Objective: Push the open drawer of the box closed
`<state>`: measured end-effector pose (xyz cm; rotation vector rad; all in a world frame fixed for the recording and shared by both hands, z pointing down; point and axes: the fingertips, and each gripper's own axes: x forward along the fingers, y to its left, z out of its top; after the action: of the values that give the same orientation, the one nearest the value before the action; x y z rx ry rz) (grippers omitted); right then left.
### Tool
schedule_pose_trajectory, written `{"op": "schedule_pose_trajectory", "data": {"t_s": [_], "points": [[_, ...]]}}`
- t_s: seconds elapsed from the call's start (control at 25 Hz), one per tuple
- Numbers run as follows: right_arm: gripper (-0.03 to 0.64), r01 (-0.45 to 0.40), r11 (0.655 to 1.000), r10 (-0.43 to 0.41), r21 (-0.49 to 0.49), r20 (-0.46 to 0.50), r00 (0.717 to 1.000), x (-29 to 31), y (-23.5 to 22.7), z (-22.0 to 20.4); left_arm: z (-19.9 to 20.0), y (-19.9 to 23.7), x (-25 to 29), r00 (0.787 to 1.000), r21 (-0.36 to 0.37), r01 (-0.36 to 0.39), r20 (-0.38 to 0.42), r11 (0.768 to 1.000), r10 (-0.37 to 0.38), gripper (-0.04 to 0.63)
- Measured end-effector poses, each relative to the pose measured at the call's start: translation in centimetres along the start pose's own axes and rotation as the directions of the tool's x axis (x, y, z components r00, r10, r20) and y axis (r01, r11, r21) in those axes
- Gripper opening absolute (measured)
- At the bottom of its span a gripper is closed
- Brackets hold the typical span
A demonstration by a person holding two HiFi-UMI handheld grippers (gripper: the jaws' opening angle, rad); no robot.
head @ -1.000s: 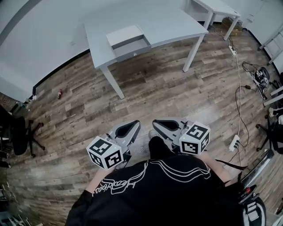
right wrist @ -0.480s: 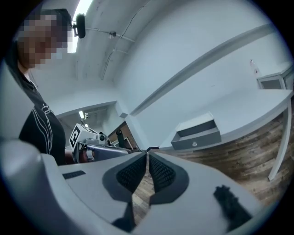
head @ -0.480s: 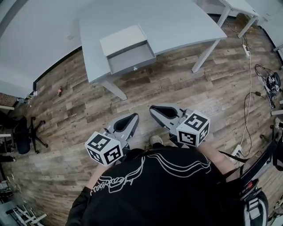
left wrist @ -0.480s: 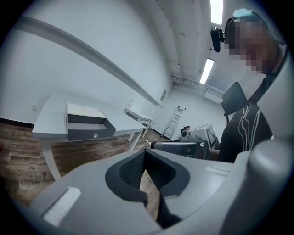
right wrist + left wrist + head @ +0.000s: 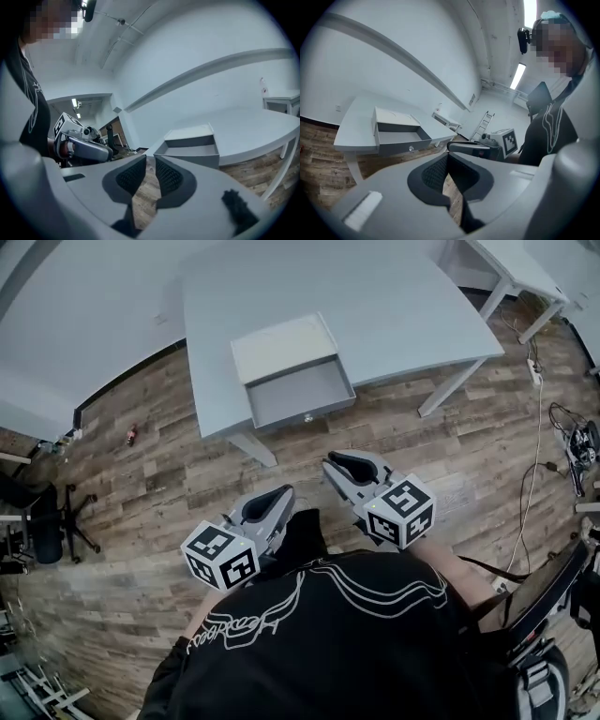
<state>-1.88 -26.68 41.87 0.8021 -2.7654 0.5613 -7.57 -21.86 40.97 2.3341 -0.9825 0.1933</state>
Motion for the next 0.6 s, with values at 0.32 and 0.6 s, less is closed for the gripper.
{"op": "schedule_pose_trajectory", "data": {"t_s": [0.32,0.6], "points": [[0.077,0.093,0.992,-0.104,-0.088,-0.126,0.986,6.5,-5.5,-2.4,0.5,5.7,1.9,0.999,-0.065,0.016,-0.049,0.998,-0.019,0.008],[0.08,0.185,0.975,-0.206,-0.121,-0.191,0.96,10.5,-9.0,-4.9,-0.8,10.3,2.6,0.994,-0.114,0.014,-0.105,0.993,-0.026,0.008]]}}
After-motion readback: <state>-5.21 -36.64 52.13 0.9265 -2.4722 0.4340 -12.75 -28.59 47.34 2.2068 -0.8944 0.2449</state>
